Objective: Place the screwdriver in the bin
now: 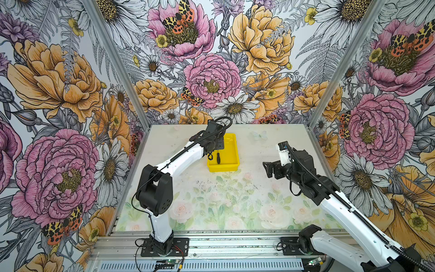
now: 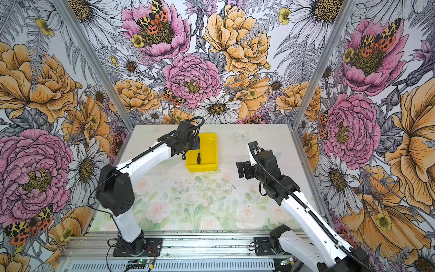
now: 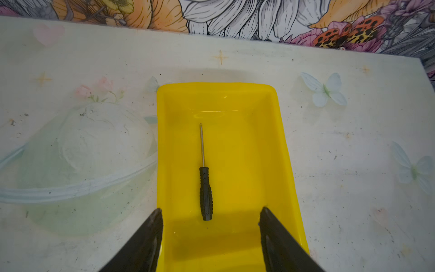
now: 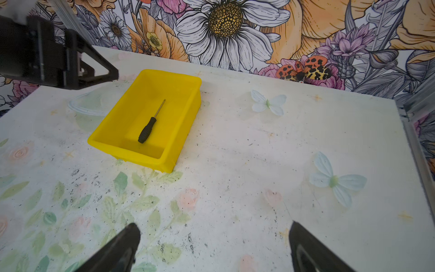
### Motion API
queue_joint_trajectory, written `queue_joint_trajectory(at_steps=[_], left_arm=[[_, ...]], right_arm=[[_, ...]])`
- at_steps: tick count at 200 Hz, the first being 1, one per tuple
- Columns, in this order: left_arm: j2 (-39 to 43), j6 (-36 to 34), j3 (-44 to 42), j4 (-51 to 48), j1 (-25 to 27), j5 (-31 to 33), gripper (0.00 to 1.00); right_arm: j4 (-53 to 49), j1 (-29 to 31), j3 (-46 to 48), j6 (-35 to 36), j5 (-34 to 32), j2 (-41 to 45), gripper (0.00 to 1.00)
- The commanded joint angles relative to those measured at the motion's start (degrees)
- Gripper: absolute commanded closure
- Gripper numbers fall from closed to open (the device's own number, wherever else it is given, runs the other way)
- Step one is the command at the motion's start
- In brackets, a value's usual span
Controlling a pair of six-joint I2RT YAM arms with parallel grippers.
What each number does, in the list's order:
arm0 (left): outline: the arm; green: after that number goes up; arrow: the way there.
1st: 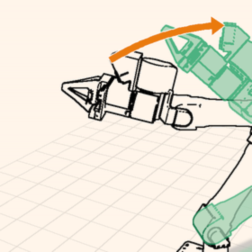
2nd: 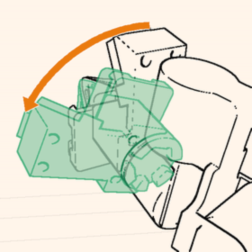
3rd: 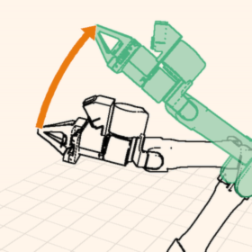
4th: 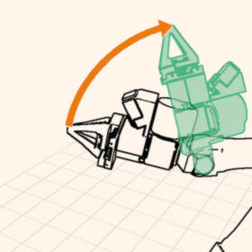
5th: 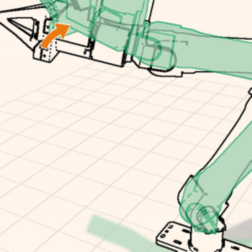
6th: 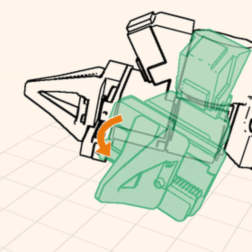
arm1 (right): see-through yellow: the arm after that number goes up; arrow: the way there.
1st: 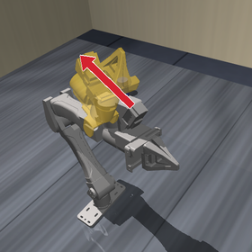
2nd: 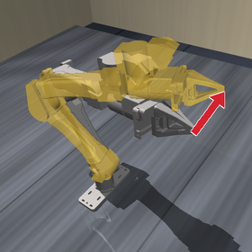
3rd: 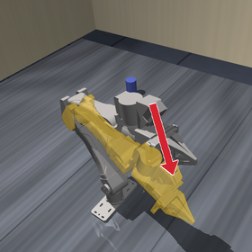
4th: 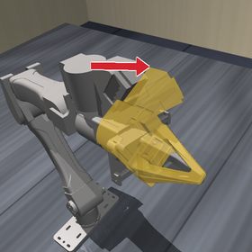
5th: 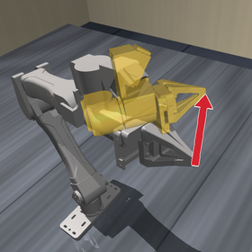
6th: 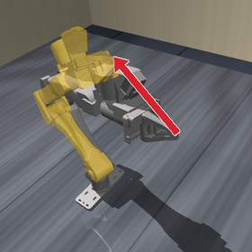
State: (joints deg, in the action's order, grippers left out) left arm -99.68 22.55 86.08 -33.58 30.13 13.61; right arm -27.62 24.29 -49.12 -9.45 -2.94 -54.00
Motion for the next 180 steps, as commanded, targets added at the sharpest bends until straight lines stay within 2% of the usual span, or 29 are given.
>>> queue_joint_trajectory(at_steps=[1,28,65,93,127,147,166,180], left_arm=[[8.3,-2.5,-6.4,0.9,-0.3,-0.2,0.22],[18.7,-4.0,-18.7,3.5,-0.5,1.4,0.02],[35.0,-5.7,-33.5,4.0,-3.6,1.6,0.01],[49.6,-5.5,-44.6,5.5,-5.7,6.2,0.01],[65.0,-6.3,-57.3,13.7,-7.8,10.7,0.01],[71.3,-12.9,-62.5,18.4,-9.1,8.2,0.01],[75.8,-14.7,-66.1,18.3,-9.2,11.2,0.01],[79.1,-15.0,-66.7,16.1,-9.5,14.3,0.01]], right_arm=[[-0.1,-0.4,-1.8,-1.9,-4.0,0.8,0.0],[0.3,-0.5,0.1,-3.8,-7.2,1.1,0.01],[-0.4,-1.5,3.0,-8.6,-9.4,2.8,0.0],[-0.5,-2.2,6.7,-10.3,-13.2,6.5,0.0],[-0.3,-2.4,12.6,-10.5,-16.1,16.3,0.0],[0.1,-2.3,17.0,-8.5,-19.0,21.6,0.0],[0.7,-2.4,20.3,-6.4,-22.6,25.0,0.01],[4.4,-2.5,22.4,-0.7,-21.6,26.7,0.0]])
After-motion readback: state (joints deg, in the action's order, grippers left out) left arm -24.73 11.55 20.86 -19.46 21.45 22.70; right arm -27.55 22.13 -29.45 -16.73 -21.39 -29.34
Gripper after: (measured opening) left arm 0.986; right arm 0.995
